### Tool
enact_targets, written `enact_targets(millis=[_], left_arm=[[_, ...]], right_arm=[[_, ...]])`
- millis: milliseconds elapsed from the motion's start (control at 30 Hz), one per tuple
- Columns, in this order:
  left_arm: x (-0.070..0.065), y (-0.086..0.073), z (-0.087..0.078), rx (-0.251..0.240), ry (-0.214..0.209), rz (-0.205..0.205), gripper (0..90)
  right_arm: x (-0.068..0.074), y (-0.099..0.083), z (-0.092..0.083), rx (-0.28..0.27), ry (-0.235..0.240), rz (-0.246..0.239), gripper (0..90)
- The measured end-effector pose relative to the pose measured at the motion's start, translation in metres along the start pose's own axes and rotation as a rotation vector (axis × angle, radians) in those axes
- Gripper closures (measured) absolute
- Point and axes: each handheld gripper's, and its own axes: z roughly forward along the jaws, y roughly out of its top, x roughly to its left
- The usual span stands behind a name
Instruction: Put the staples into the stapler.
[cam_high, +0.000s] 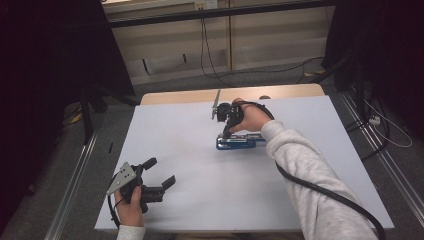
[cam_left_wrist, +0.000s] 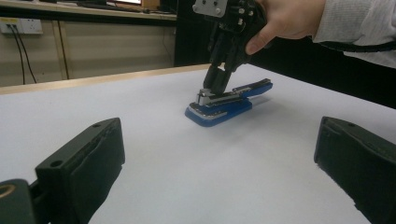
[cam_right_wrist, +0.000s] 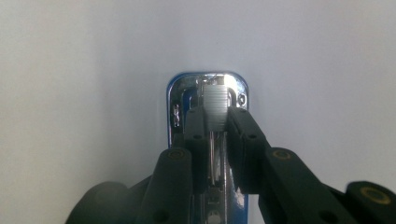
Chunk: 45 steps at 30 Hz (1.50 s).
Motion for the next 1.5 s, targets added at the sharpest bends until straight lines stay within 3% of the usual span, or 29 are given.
enact_targets(millis=[1233, 1500], left_arm=[[0.0001, 0.0000, 0.0002, 0.004, 0.000, 0.002, 1.8], [0.0003, -0.0002, 0.0006, 0.006, 0.000, 0.002, 1.8]], right_arm=[[0.0020, 0.0027, 0.0052, -0.002, -0.008, -0.009, 78.7], [0.0009, -0.0031, 0.0033, -0.047, -0.014, 0.022, 68.2]])
